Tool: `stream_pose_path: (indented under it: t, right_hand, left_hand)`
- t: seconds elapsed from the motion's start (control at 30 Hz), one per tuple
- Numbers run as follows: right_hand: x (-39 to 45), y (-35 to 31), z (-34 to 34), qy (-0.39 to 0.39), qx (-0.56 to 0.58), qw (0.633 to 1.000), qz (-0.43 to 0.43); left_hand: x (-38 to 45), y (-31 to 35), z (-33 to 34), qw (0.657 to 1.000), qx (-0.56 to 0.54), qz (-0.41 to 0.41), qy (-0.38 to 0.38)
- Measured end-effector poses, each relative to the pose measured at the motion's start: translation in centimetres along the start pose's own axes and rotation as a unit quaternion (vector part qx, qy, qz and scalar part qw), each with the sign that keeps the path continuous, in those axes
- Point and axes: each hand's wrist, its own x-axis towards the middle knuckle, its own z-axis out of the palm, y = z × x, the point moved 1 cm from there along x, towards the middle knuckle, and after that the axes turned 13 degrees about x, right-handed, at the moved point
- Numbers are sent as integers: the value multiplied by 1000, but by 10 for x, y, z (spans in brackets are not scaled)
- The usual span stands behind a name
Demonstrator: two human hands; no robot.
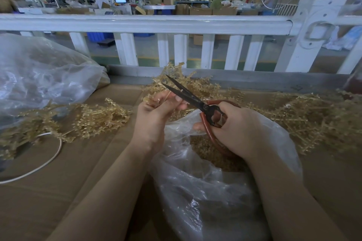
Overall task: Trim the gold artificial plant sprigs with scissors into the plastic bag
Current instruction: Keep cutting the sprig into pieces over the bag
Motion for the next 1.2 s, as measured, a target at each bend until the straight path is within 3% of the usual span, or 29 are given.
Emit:
stream_pose_path:
  t: [0.3, 0.53, 1.2]
  right_hand:
    - [0, 3, 1, 16, 29, 999, -15]
    - [1, 6, 3, 8, 20, 1000, -10]
    - [0, -1, -1, 4, -34, 999, -18]
  left_hand:
    - [1, 1, 0, 1000, -6, -1, -6]
    - [3, 1, -7, 997, -71, -35, 0]
    - [2, 2, -4, 1000, -2, -14, 26]
